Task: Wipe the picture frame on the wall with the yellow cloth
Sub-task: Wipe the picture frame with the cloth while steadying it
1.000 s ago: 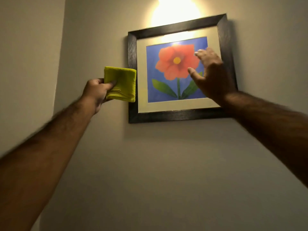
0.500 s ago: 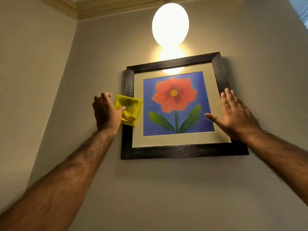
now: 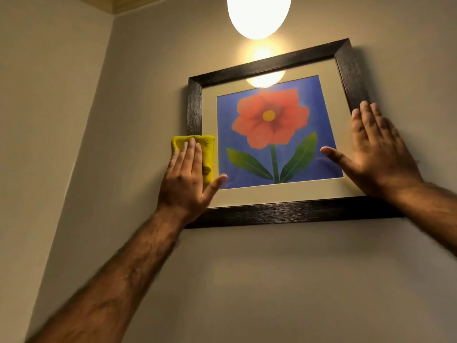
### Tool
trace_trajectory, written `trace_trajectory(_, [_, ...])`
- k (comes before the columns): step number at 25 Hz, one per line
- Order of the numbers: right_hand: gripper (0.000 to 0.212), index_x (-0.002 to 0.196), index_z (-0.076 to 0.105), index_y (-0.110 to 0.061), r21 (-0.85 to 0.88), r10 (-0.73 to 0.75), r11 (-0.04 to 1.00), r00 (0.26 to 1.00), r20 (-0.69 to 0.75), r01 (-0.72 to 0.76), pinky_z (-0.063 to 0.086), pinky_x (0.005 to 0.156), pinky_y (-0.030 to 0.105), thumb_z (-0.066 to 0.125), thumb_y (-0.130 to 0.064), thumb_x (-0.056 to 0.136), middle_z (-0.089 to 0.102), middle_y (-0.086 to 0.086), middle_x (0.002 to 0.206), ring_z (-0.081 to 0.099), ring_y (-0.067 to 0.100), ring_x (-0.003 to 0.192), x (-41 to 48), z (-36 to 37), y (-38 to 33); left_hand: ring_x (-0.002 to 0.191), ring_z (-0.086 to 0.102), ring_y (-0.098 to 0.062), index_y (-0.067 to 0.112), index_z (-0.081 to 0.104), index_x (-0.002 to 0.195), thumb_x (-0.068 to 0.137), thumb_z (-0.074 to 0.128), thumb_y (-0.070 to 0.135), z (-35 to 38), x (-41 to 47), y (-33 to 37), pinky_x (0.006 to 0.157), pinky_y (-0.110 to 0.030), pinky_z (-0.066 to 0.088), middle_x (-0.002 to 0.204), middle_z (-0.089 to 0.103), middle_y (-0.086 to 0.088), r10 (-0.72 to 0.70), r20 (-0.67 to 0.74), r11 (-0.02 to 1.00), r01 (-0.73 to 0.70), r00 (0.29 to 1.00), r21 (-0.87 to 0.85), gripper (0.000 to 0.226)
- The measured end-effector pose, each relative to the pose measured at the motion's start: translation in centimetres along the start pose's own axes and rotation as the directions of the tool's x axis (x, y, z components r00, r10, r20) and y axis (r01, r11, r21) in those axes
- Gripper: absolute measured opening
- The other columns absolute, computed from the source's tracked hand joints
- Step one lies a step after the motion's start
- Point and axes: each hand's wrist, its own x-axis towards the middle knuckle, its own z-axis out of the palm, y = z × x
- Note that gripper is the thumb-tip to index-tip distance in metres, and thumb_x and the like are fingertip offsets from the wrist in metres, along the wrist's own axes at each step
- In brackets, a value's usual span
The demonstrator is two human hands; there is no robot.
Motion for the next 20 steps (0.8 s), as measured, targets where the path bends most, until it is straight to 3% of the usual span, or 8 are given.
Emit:
trace_trajectory(7, [0.113, 0.162, 0.006, -0.004, -0.006, -0.004, 1.0, 1.0, -0.008, 0.004, 0.005, 0.129, 0.04, 0.016, -0.086, 0.086, 0.0, 0.014, 0.173, 0.001, 0.025, 0.161, 0.2, 0.0, -0.2, 0.156, 0.013, -0.028, 0.004, 0.014, 0.158, 0.092, 0.02, 0.077, 1.2, -7.1, 0.9, 0.126, -0.047, 0.016, 0.168, 0.013, -0.015, -0.011, 0.028, 0.998, 0.012, 1.0, -0.056, 0.099])
trace_trajectory(13, [0.113, 0.162, 0.005, -0.004, -0.018, -0.006, 1.0, 1.0, -0.007, 0.006, 0.006, 0.129, 0.04, 0.013, -0.087, 0.085, -0.001, 0.013, 0.173, 0.001, 0.025, 0.161, 0.1, -0.2, -0.2, 0.157, 0.003, -0.025, 0.006, 0.005, 0.159, 0.075, -0.003, 0.09, -0.3, 6.4, -1.3, 0.128, -0.042, 0.003, 0.169, 0.002, -0.013, -0.094, 0.108, 0.984, 0.11, 0.99, -0.143, 0.119])
trace_trajectory(17, [0.113, 0.162, 0.005, -0.004, -0.023, 0.003, 1.0, 1.0, -0.017, -0.003, 0.007, 0.129, 0.04, 0.016, -0.085, 0.085, 0.0, 0.013, 0.173, 0.002, 0.025, 0.161, 0.0, -0.3, -0.4, 0.157, 0.0, -0.026, 0.008, 0.001, 0.159, 0.076, 0.004, 0.088, -1.3, 14.6, -3.1, 0.127, -0.04, -0.001, 0.17, -0.003, -0.011, -0.136, 0.203, 0.969, 0.173, 0.97, -0.177, 0.116])
trace_trajectory(20, [0.112, 0.162, 0.006, -0.004, -0.021, 0.0, 1.0, 1.0, -0.009, -0.001, 0.006, 0.129, 0.04, 0.017, -0.085, 0.085, 0.0, 0.013, 0.173, 0.002, 0.025, 0.161, -0.1, -0.4, -0.5, 0.157, -0.002, -0.025, 0.009, -0.001, 0.159, 0.079, 0.006, 0.087, -1.0, 14.3, -3.1, 0.127, -0.041, 0.0, 0.17, -0.006, -0.01, -0.129, 0.193, 0.972, 0.163, 0.973, -0.168, 0.112])
